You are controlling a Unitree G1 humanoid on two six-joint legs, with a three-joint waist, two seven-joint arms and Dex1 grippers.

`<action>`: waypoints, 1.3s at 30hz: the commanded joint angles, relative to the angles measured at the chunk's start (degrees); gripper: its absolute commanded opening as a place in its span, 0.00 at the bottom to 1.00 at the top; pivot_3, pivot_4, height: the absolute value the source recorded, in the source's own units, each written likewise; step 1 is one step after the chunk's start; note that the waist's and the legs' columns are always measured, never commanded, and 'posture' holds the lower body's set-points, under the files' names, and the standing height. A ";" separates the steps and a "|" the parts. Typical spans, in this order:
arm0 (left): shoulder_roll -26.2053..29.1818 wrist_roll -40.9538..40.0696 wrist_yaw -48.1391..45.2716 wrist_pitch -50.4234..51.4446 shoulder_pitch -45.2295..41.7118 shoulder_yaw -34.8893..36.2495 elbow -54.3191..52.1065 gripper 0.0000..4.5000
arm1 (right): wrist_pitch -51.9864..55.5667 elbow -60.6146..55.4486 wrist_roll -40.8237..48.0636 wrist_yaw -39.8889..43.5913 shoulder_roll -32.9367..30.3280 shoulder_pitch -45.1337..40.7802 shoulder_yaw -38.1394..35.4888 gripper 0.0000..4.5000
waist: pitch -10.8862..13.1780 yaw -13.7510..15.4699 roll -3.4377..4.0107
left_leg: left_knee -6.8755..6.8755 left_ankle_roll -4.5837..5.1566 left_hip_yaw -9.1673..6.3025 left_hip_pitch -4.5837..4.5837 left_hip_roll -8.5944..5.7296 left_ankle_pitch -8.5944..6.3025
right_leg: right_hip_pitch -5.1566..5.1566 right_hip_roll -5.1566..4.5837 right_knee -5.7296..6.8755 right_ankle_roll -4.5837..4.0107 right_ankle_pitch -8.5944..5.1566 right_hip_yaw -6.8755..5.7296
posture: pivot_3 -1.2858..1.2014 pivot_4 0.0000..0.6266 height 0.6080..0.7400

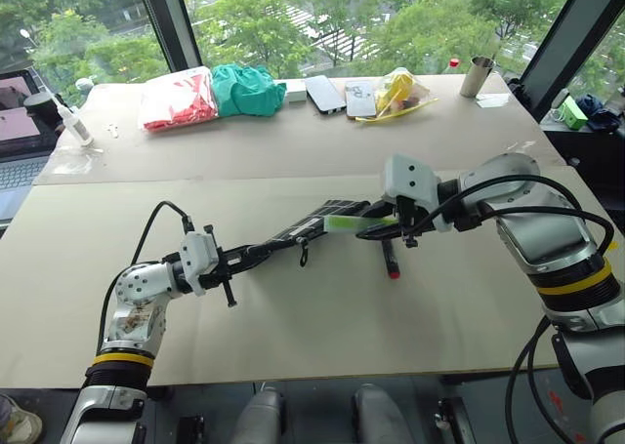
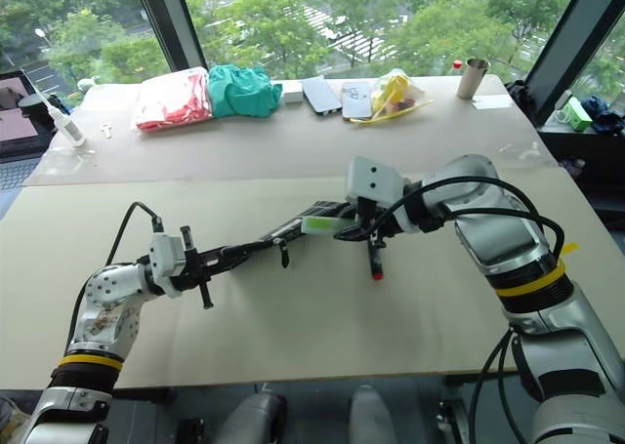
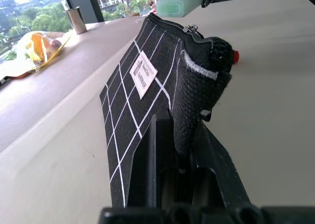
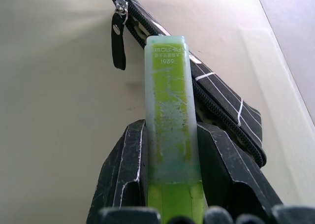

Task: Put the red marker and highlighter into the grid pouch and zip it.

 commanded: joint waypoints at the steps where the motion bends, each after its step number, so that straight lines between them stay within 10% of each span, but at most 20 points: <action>1: -0.04 -0.32 0.23 -0.05 -0.31 0.25 -1.88 0.00 | -1.08 -0.80 -0.53 0.71 -0.65 -0.42 -0.71 0.23 | 0.00 -0.01 0.00 | 0.00 0.00 0.00 0.00 0.00 0.00 | 0.00 0.00 0.00 0.00 0.00 0.00 | 0.52 0.24 1.00; 39: 0.57 -0.29 0.64 1.42 -0.18 1.13 -3.10 0.00 | 1.33 3.09 1.50 6.01 -3.60 1.75 -4.32 0.23 | 0.00 0.02 0.00 | 0.00 0.00 0.01 0.00 0.01 0.00 | 0.01 0.01 -0.01 0.00 0.00 0.00 | 0.52 0.24 1.00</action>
